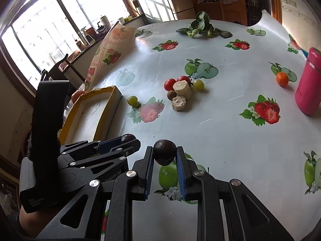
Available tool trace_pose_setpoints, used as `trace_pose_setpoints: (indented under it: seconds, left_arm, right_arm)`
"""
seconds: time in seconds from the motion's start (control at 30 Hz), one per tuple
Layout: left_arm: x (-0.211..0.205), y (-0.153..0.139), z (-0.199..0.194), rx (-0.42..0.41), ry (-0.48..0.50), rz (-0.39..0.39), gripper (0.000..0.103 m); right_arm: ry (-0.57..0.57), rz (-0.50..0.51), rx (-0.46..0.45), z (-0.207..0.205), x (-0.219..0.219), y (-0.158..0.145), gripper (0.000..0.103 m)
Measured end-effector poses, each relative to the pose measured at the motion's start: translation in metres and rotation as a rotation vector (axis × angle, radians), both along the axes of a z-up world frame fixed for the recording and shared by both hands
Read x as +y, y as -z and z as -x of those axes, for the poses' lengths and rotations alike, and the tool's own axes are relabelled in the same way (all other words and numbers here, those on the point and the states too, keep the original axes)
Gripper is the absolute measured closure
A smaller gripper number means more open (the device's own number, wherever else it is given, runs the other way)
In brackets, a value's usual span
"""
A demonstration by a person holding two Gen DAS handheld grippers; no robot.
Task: Organize fruits
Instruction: 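Carry both dark plums into the yellow tray with both tools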
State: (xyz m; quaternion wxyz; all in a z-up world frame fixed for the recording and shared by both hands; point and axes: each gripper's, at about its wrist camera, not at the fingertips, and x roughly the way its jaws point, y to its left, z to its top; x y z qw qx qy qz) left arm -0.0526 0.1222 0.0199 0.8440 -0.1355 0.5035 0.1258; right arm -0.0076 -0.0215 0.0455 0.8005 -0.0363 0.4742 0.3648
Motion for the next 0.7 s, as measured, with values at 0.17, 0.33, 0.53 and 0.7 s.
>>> trace_pose_setpoints:
  seconds: [0.17,0.33,0.53,0.7]
  left_arm:
    - [0.011,-0.007,0.018,-0.016,-0.026,0.000,0.080]
    - [0.021,-0.013,0.034,-0.029,-0.044,-0.008,0.080]
    - [0.039,-0.019,0.052,-0.043,-0.083,-0.011,0.080]
    - [0.057,-0.017,0.067,-0.039,-0.126,-0.012,0.080]
  right_arm:
    - [-0.035,0.006,0.001,0.016,0.013,0.000,0.081]
    - [-0.074,0.006,-0.008,0.030,0.029,-0.004,0.081]
    - [-0.123,0.007,-0.015,0.045,0.050,-0.007,0.081]
    - [-0.162,0.005,-0.017,0.054,0.068,-0.010,0.081]
